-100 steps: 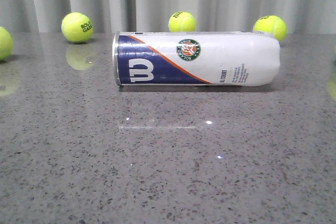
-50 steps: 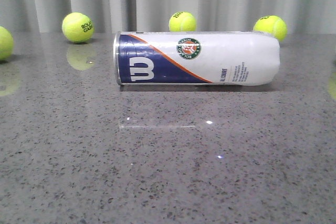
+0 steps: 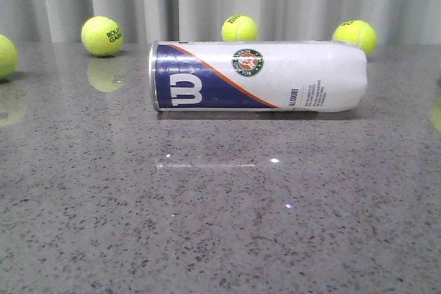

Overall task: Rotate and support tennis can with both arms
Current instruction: 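Open the right gripper and lift it away from the can, then move the left gripper to the can's open end and grasp it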

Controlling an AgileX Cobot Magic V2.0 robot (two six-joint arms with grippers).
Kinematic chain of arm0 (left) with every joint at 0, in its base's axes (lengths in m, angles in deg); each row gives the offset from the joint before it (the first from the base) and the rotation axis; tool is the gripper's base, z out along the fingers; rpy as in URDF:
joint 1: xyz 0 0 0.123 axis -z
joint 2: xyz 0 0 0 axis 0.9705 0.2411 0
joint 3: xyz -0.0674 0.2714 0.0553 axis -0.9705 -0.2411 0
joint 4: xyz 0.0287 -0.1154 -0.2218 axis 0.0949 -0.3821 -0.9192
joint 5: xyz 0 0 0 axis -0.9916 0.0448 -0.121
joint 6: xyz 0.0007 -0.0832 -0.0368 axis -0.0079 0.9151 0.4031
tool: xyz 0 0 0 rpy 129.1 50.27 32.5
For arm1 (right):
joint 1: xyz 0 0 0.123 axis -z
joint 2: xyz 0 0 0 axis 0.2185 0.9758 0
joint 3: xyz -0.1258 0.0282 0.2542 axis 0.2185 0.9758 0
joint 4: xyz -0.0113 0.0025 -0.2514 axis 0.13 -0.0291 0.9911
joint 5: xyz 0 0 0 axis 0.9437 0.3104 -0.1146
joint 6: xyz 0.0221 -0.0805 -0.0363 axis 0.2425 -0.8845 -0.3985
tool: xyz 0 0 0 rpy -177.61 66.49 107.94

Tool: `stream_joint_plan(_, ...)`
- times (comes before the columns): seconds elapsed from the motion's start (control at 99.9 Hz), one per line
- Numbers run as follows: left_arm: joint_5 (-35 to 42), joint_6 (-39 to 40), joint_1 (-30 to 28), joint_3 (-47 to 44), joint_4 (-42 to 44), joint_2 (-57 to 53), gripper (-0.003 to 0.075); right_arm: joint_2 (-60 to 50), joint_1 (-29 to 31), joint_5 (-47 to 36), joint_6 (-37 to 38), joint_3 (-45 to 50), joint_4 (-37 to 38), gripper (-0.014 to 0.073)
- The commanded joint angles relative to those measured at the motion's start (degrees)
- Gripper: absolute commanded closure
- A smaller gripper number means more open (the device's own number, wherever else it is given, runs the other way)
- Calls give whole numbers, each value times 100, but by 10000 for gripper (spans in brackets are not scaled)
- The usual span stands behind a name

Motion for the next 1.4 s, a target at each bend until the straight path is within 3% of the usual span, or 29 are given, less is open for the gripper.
stream_joint_plan(0.0,329,-57,42,195,-99,22,378,44,23,-504,-6,-150,11,662)
stream_joint_plan(0.09,329,-20,42,195,-131,22,154,44,23,-504,-6,-150,11,662)
stream_joint_plan(0.18,429,-20,42,170,-338,22,65,44,23,-504,-6,-150,11,662)
stream_joint_plan(0.33,619,-173,42,87,-1213,237,79,44,23,-504,-6,-150,11,662)
stream_joint_plan(0.661,502,-2644,42,74,-4288,1594,84,44,23,-504,-6,-150,11,662)
stream_joint_plan(0.931,-526,-4568,42,84,-6459,3146,84,55,23,-504,-6,-150,11,662)
stream_joint_plan(1.141,-1310,-5435,42,357,-7207,4211,84,55,23,-504,-6,-150,11,662)
stream_joint_plan(1.391,-1789,-5576,99,964,-7506,4897,84,55,23,-504,-6,-150,11,662)
